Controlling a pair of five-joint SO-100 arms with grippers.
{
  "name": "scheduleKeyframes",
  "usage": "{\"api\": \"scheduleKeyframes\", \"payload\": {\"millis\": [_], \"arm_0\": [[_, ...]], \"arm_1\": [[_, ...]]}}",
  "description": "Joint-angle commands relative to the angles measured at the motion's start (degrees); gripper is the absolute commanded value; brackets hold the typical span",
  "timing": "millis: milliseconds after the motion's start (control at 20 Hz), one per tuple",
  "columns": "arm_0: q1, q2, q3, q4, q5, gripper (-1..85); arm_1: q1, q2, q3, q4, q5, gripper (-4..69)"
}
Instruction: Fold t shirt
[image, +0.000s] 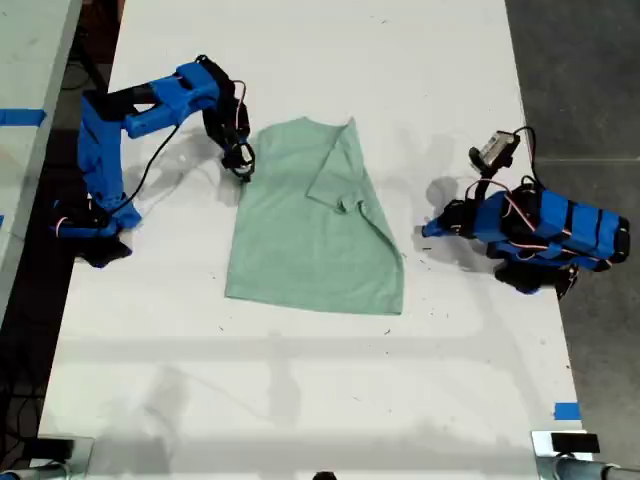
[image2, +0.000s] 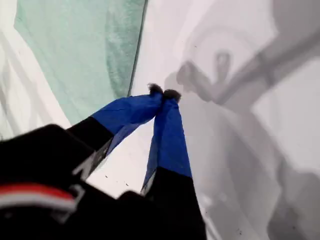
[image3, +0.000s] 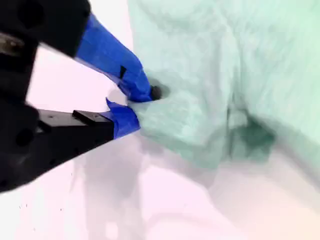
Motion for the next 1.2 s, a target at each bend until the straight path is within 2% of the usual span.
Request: {"api": "scheduleKeyframes", "payload": {"millis": [0,150,200,250,300,350,450,500,650,700,800,900,950,1000,1100,1150], "arm_0": [[12.8,6.5,-22.8,5.7,-6.3,-0.2],[20.8,8.0,-22.4,-0.4,-10.2,2.1],[23.3,7.8,-22.1,-3.5,-10.9,15.9],[24.9,7.8,-22.1,-5.9,-10.9,22.5],[25.2,8.3,-22.1,-6.9,-10.6,24.3],[24.5,9.6,-21.9,-6.2,-10.1,-0.1],[21.7,14.4,-20.6,-0.8,-10.5,-0.1],[20.0,20.4,-16.4,-0.1,-9.8,-0.1],[21.9,45.6,3.8,-3.3,-8.0,-0.1],[24.4,56.8,17.0,-8.6,-9.1,-0.1],[30.1,80.7,49.5,-23.3,-14.4,-0.1],[33.8,100.0,75.4,-32.3,-19.5,-0.2],[34.4,110.0,86.0,-35.4,-20.0,-0.2],[34.3,120.7,94.0,-34.5,-19.8,-0.2],[32.8,136.3,105.6,-26.9,-19.6,-0.2],[33.3,134.1,106.0,-28.9,-18.1,-0.2]], "arm_1": [[0.3,0.8,1.7,0.2,0.5,0.1],[0.0,0.8,1.7,0.2,0.7,0.1],[0.0,0.8,1.7,0.2,0.6,0.1],[0.0,0.8,1.7,0.2,0.5,0.1],[0.0,0.8,1.7,0.2,0.5,0.1],[-0.1,0.8,1.7,0.1,0.5,0.1],[-0.1,0.8,1.7,0.1,0.4,0.1],[-0.1,0.8,1.7,0.1,0.4,0.1],[-0.2,0.8,1.6,0.1,0.4,0.1],[-0.3,0.8,1.6,0.1,0.4,0.1],[-0.3,0.8,1.5,0.0,0.2,0.1],[-0.4,0.8,1.4,-0.1,0.1,0.1],[-0.4,0.8,1.4,-0.1,0.1,0.1],[-0.4,0.8,1.5,-0.1,0.0,0.1],[-0.3,0.8,1.5,-0.3,-0.2,0.1],[-0.1,0.8,1.5,-0.5,-0.4,0.1]]}}
